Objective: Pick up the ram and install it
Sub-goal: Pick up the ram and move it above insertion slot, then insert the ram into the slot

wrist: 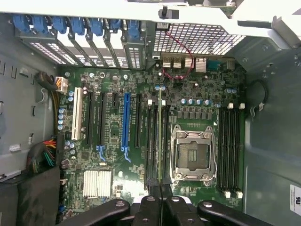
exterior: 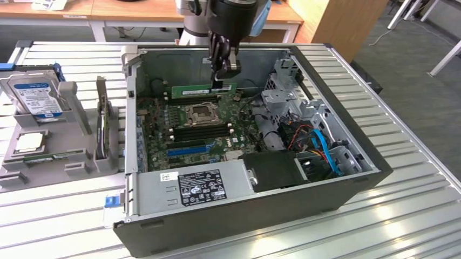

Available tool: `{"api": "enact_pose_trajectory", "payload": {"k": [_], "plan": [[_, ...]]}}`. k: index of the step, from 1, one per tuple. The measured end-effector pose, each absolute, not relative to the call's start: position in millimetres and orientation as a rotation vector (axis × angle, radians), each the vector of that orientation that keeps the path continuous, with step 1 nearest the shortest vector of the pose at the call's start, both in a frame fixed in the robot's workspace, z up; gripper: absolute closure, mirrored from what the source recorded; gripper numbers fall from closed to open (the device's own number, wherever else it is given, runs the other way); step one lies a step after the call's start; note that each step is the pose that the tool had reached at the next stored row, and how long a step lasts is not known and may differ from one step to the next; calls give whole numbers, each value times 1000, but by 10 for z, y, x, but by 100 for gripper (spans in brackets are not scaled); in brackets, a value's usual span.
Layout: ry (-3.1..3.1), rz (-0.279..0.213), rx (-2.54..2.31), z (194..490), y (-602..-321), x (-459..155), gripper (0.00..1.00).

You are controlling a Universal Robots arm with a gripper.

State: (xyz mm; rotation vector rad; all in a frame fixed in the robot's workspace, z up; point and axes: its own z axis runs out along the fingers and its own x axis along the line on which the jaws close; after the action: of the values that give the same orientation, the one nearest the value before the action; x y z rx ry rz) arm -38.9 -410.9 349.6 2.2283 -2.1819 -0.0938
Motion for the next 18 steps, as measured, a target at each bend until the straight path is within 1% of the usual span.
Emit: {"api": "enact_pose_trajectory", "payload": {"k": [18], "plan": [[-2182,-93,2229,3488,-4112,-369,89]]}}
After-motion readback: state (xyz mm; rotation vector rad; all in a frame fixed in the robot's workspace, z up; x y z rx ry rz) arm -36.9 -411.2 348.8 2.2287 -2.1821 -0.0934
